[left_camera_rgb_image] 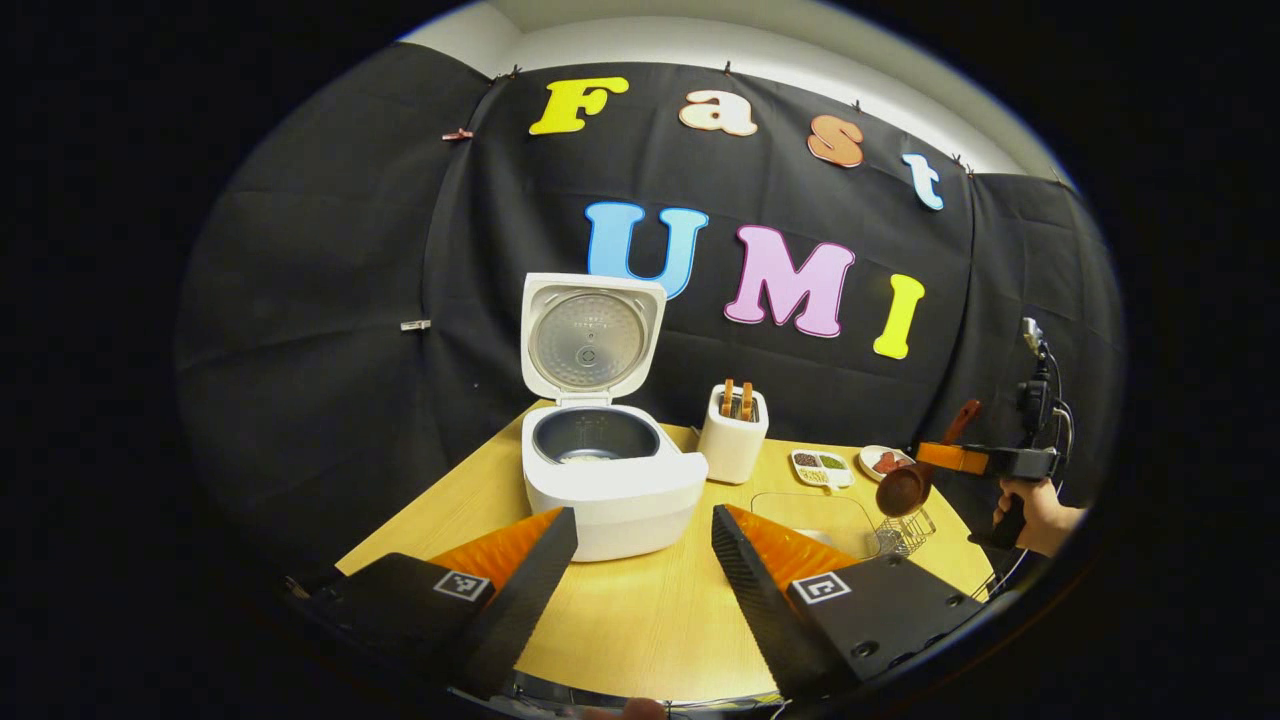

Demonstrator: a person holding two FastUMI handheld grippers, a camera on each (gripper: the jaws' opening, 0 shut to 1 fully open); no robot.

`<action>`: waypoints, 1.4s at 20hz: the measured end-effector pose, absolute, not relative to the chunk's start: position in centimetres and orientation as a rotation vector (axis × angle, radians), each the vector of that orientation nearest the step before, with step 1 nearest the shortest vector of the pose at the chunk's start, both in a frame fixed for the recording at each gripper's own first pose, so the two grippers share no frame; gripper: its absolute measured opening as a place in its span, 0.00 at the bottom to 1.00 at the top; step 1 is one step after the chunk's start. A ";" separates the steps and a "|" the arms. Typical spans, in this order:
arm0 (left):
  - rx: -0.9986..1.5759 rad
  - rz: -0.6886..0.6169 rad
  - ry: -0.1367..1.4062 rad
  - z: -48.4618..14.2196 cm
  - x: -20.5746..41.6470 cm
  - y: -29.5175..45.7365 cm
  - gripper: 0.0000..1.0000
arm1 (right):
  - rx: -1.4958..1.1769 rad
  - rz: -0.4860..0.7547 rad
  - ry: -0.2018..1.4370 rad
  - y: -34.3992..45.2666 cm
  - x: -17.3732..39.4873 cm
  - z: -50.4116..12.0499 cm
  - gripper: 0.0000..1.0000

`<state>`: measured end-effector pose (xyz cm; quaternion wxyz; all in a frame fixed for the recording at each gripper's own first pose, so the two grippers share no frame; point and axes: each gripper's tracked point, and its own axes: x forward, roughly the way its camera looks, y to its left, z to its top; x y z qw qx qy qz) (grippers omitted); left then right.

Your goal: Close the left gripper, press the button to open the rice cooker; take a wooden spoon from the chopstick holder with the right hand, scoop a spoonful of rice and pour it into the rice cooker, then put the wooden spoon back into the chopstick holder.

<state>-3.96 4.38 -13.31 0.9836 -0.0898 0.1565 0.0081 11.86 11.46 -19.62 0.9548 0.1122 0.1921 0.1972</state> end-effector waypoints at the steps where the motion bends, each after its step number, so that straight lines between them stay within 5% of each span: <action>1: -0.181 0.019 0.316 -13.3 -3.9 4.7 0.94 | 0.208 0.416 0.405 12.8 11.7 -20.1 0.13; 16: -0.176 -0.013 0.354 -14.6 -1.9 5.8 0.94 | -0.196 0.371 0.601 20.2 11.6 -33.0 0.14; 23: -0.173 -0.002 0.367 -15.3 -1.0 7.1 0.94 | 0.123 0.398 0.662 25.2 9.3 -33.2 0.14; 28: -0.166 0.001 0.367 -15.3 -0.6 7.4 0.94 | 0.527 0.226 0.700 22.0 10.5 -33.8 0.14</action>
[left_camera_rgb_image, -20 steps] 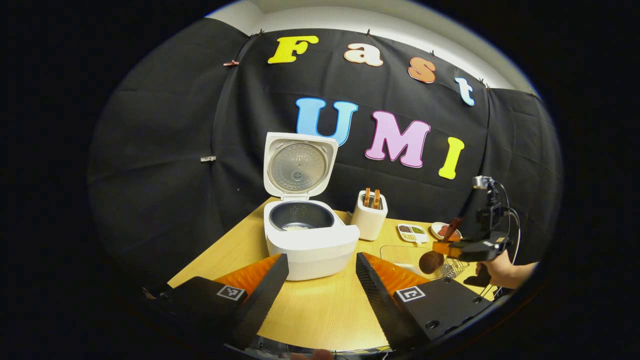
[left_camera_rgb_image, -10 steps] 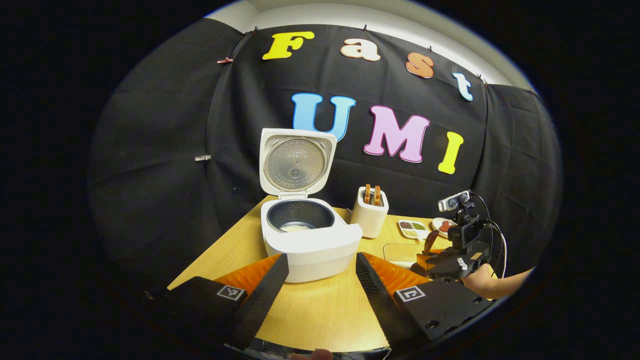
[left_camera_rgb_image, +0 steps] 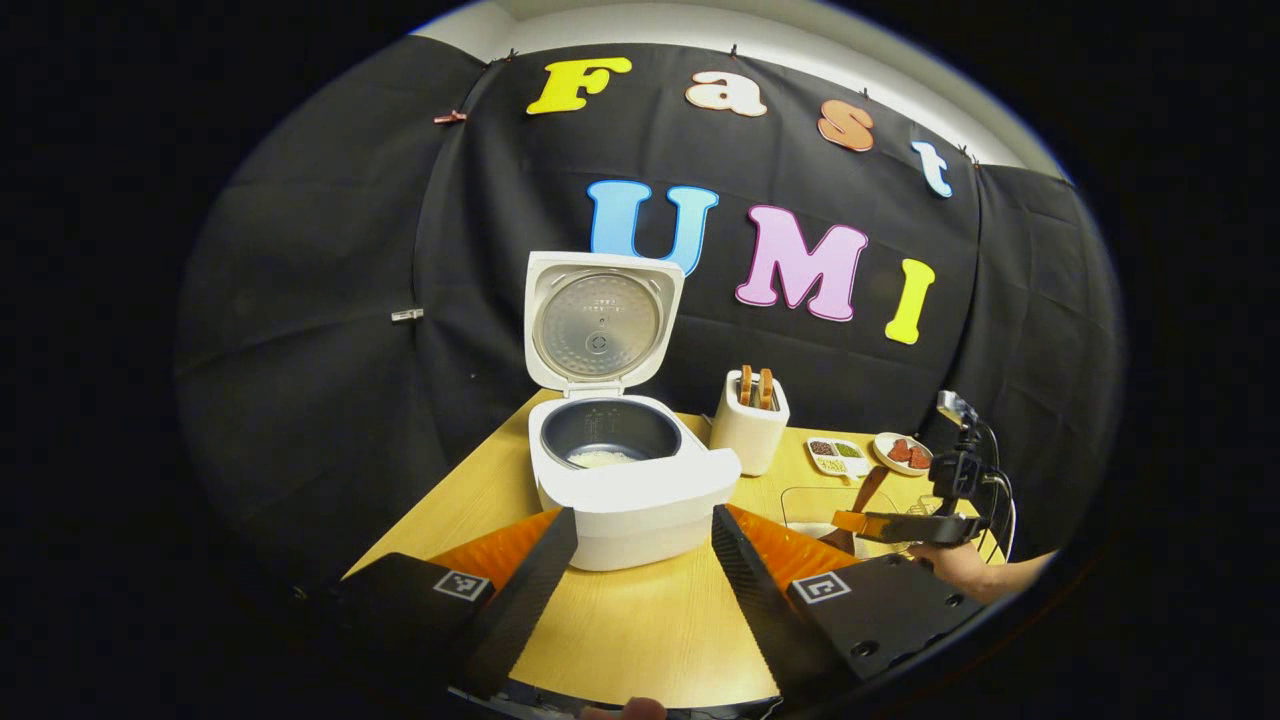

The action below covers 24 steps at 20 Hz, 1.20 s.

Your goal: Close the left gripper, press the button to open the rice cooker; take a wooden spoon from the chopstick holder with the right hand, scoop a spoonful of rice and pour it into the rice cooker, then put the wooden spoon back into the chopstick holder.

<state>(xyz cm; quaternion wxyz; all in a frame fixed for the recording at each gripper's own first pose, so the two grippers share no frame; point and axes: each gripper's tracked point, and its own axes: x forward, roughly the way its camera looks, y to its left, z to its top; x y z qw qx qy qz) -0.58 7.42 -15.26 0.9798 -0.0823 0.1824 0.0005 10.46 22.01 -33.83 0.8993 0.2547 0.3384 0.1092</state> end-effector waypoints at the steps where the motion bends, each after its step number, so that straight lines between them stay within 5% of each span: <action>1: -0.165 0.004 0.369 -15.4 -0.6 7.5 0.94 | 0.589 0.211 0.697 21.6 10.4 -33.9 0.14; 16: -0.177 0.004 0.377 -15.3 -1.7 7.1 0.94 | 1.018 0.211 0.713 21.6 11.5 -33.2 0.14; 24: -0.191 0.014 0.357 -14.8 -2.6 7.0 0.94 | 1.357 0.144 0.565 16.6 12.3 -28.7 0.13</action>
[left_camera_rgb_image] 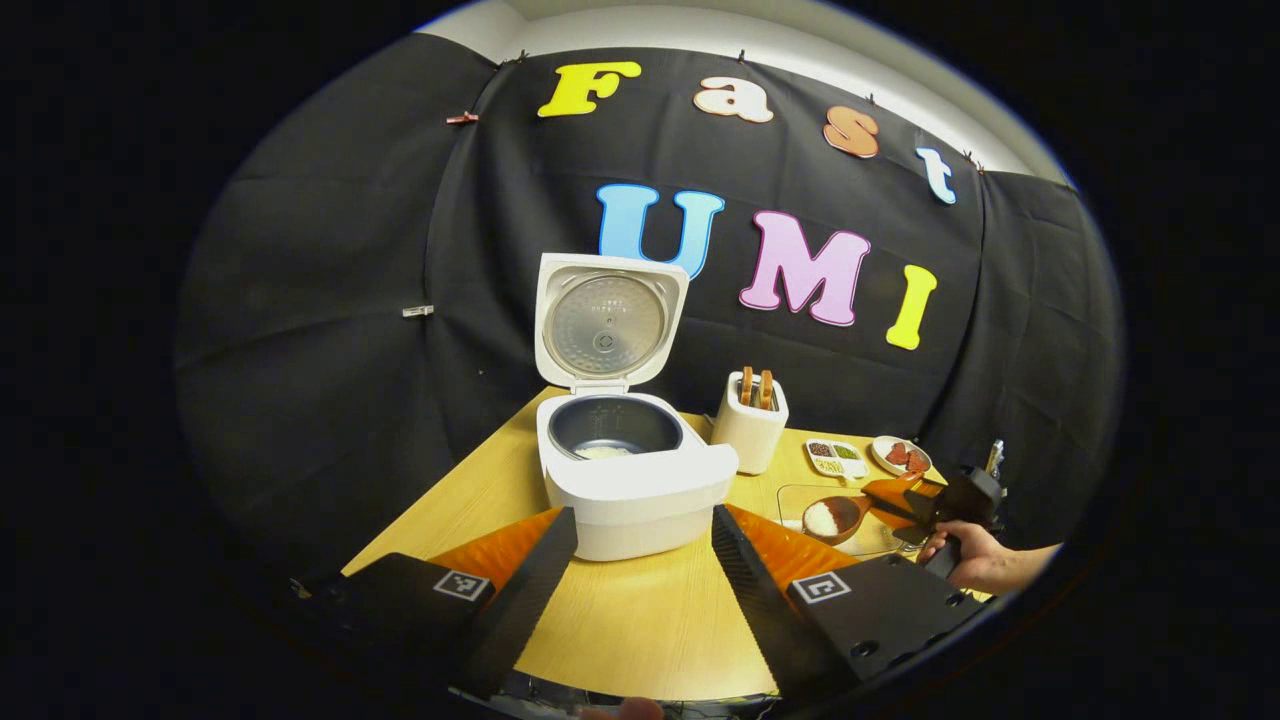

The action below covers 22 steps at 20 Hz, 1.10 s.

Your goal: Close the left gripper, press the button to open the rice cooker; take a wooden spoon from the chopstick holder with the right hand, scoop a spoonful of rice and pour it into the rice cooker, then put the wooden spoon back into the chopstick holder.

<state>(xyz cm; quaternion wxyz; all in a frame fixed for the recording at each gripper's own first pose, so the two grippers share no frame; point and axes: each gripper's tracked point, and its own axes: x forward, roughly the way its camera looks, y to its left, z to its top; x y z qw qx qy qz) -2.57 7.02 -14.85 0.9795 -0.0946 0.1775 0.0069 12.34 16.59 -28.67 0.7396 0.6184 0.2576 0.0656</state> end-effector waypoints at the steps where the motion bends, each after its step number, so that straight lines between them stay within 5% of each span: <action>1: -0.197 0.016 0.362 -15.1 -2.6 7.0 0.94 | 1.379 0.142 0.557 16.1 12.2 -28.2 0.13; 10: -0.222 0.009 0.337 -14.6 -2.8 6.3 0.94 | 1.497 0.102 0.538 14.0 13.9 -26.4 0.13; 22: -0.249 0.017 0.349 -16.7 -2.7 7.4 0.94 | 1.536 0.226 0.518 21.4 16.5 -14.1 0.13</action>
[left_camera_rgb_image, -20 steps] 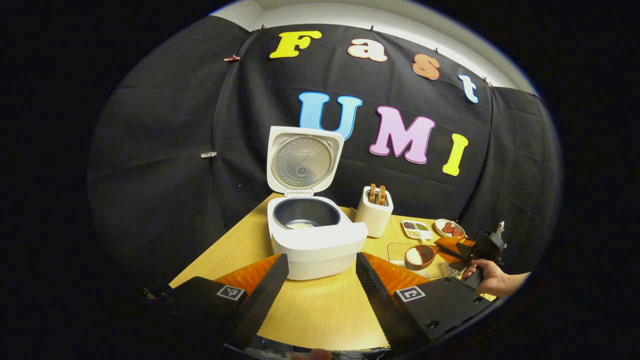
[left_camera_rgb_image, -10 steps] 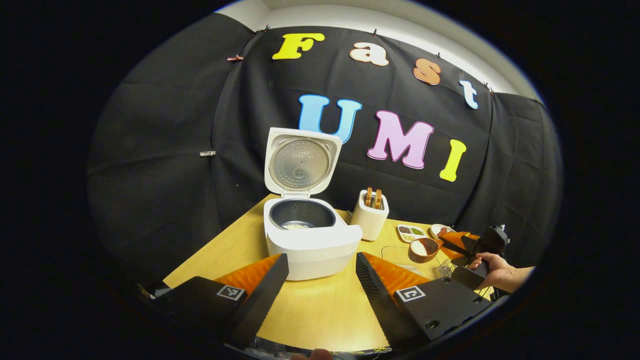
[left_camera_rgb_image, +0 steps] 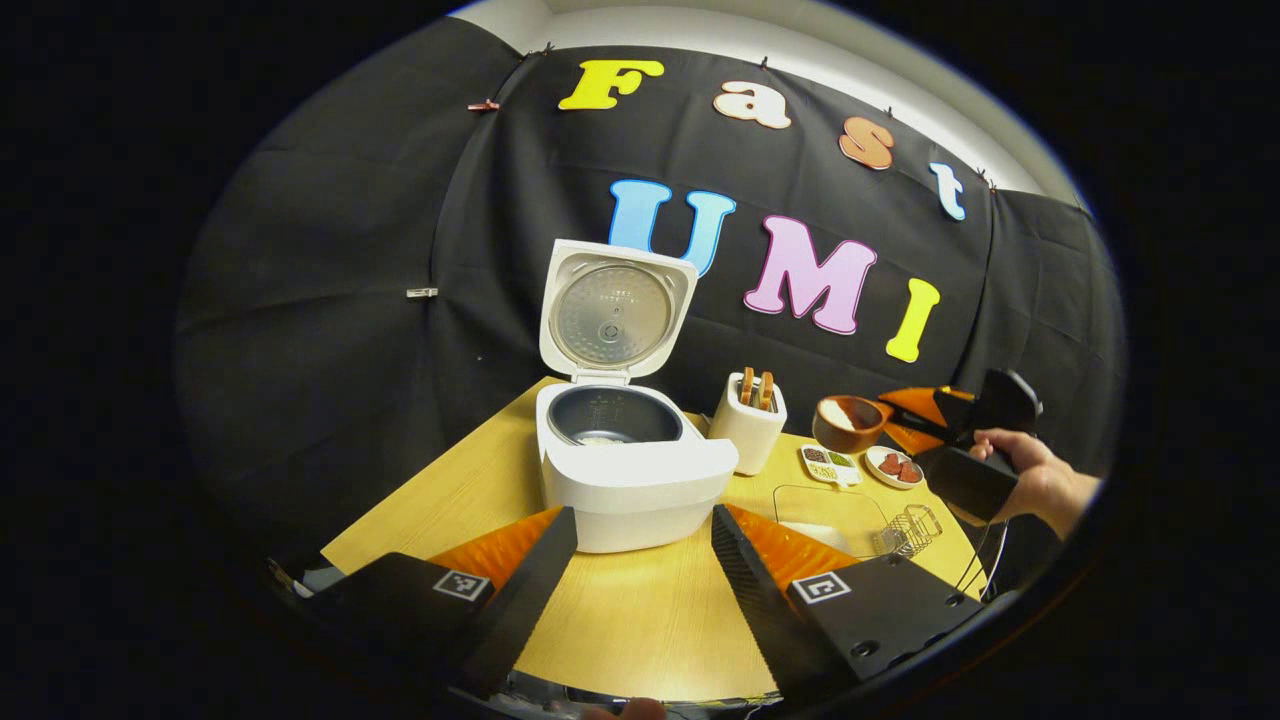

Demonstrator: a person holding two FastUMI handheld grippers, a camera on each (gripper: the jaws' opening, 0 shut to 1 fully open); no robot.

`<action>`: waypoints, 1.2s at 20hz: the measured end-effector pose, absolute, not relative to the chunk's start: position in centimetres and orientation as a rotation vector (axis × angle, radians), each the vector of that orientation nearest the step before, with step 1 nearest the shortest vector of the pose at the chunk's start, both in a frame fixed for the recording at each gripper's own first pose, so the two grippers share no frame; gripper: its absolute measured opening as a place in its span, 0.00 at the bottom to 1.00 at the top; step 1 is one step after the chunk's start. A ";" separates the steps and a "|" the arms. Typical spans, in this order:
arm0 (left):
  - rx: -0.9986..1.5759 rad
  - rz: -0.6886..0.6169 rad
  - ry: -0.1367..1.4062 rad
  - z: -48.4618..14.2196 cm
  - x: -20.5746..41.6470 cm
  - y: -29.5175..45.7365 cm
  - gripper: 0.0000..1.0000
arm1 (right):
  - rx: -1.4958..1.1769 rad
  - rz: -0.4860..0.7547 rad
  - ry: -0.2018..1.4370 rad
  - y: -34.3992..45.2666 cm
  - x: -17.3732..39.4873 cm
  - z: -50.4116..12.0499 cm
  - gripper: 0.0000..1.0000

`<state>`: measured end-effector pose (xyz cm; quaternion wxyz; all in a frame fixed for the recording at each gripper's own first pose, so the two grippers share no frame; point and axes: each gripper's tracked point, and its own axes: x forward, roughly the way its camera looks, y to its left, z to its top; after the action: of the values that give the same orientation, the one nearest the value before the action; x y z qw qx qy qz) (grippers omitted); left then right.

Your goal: Close the left gripper, press the button to open the rice cooker; take a wooden spoon from the chopstick holder with the right hand, scoop a spoonful of rice and pour it into the rice cooker, then put the wooden spoon back into the chopstick holder.

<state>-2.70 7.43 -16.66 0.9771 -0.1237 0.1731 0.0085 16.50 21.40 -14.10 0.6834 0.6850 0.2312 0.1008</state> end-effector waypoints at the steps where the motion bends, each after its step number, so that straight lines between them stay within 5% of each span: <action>1: -0.245 0.014 0.347 -16.7 -2.8 7.4 0.94 | 1.544 0.244 0.515 22.5 16.7 -13.0 0.13; 12: -0.239 0.000 0.314 -17.2 -3.1 7.3 0.94 | 1.457 0.369 0.411 36.1 20.9 -5.2 0.13; 24: -0.275 -0.014 0.349 -19.9 -4.1 7.9 0.94 | 0.858 0.431 0.384 45.2 23.6 -8.2 0.13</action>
<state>-4.15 7.89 -19.87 0.9754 -0.1363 0.1730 -0.0069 23.65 45.18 -8.16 0.8693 0.4100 0.1838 0.2060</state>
